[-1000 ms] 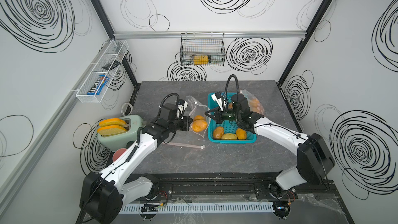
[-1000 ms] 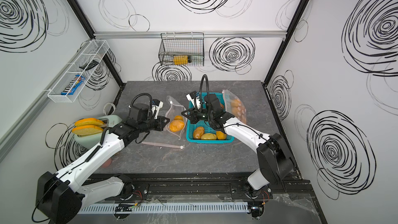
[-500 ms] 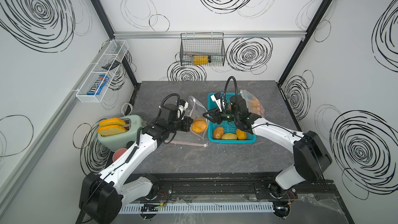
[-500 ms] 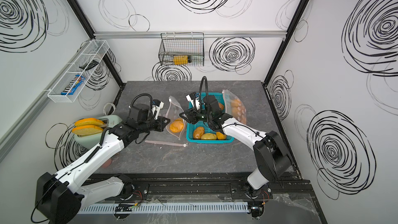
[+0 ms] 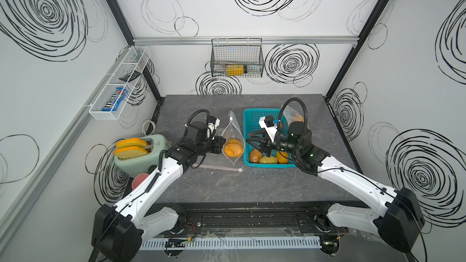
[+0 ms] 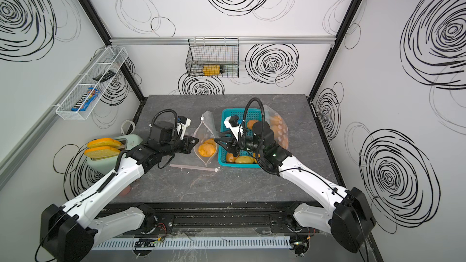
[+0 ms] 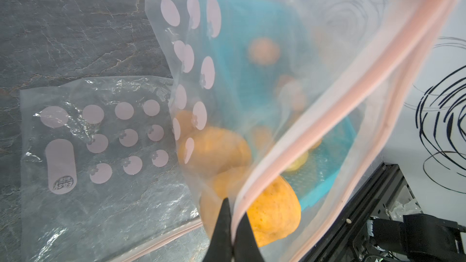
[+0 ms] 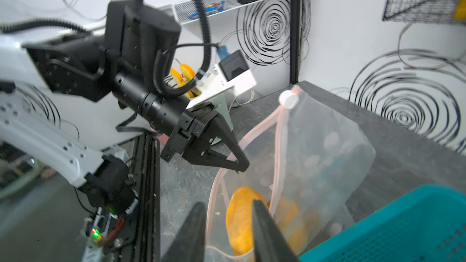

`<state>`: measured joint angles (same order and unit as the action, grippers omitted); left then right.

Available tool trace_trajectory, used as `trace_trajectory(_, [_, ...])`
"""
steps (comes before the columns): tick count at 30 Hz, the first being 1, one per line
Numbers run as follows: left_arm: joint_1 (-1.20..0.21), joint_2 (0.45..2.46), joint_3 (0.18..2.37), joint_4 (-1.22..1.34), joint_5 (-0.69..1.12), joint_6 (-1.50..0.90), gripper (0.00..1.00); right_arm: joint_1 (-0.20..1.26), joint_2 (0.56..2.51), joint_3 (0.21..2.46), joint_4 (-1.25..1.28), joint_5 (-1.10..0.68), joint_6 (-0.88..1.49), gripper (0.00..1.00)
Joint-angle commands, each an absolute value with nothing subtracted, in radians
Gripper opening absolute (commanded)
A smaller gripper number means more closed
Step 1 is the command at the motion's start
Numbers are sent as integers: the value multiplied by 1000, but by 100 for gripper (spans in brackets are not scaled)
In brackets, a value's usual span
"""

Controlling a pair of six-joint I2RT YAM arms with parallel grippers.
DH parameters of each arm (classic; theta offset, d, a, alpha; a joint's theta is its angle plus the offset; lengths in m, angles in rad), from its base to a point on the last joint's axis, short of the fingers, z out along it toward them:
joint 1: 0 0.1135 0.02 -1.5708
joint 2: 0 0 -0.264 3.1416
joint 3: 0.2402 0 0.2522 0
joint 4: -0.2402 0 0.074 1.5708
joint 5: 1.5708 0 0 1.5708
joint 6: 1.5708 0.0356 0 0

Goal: Put the potatoes into a zipper bag and zip it
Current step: Adjust the zipper food storage bag in the zipper food storage bag.

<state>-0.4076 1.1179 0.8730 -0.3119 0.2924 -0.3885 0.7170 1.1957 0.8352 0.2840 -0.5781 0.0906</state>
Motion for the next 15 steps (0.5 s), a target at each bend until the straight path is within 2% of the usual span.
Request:
trace_trajectory(1, [-400,1094,890,-267,308,-388,0,791,1269,878,198,-623,-59,18])
trace_trajectory(5, [-401,1088,888,-266,310,-389,0,859,1357,931,131,-576,-124,8])
trace_trajectory(15, [-399,1081,886,-258,318,-393,0,893,1540,1035,-7,-427,-165,4])
